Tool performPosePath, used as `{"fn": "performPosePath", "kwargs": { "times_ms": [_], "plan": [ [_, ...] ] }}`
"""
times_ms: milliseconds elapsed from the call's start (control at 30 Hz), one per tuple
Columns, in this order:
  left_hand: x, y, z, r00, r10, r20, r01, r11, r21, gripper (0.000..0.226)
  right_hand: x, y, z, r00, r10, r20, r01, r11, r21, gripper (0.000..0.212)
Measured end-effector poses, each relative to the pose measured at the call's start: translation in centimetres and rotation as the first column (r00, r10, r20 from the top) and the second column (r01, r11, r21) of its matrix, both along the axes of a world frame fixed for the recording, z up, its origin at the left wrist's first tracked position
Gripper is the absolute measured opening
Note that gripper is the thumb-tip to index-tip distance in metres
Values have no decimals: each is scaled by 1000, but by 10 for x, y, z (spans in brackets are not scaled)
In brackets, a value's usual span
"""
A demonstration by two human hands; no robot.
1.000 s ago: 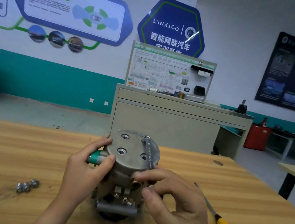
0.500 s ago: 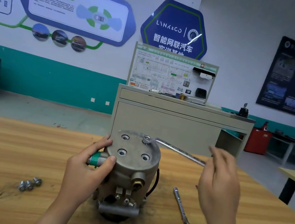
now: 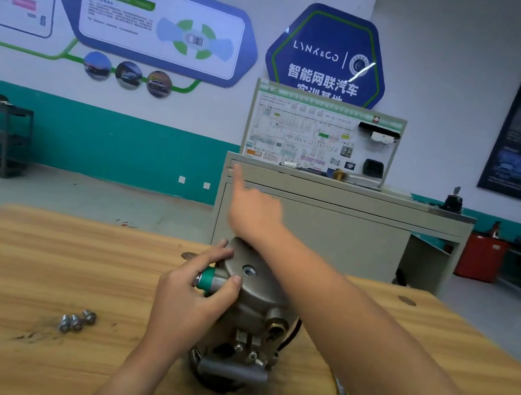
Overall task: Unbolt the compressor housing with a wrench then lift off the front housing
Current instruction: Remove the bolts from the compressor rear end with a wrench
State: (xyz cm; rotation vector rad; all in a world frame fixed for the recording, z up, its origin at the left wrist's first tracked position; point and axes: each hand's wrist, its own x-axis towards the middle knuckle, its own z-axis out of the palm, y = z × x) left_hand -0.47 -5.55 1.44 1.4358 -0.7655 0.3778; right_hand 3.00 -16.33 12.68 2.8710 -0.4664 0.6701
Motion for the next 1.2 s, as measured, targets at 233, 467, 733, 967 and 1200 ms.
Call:
{"fn": "performPosePath", "kwargs": {
  "times_ms": [233,467,733,967,1200],
  "plan": [
    [-25,-7,11,963,128,237,-103,988,-114,30,-111,75,-73,657,537,529,-506,834,-220,46],
    [11,13,-12,998,45,38,-43,998,-40,42,-182,-30,-101,396,8,918,-433,884,179,34],
    [6,-3,1,1000,-23,-8,24,1000,17,37,-46,-139,-5,923,-330,197,128,748,652,54],
    [6,-5,1,999,-12,34,11,1000,15,36,10,-11,11,998,31,-51,-17,967,255,44],
    [29,3,-13,996,-34,-81,33,999,-12,31,-113,65,-44,865,464,192,-471,882,-11,50]
  ]
}}
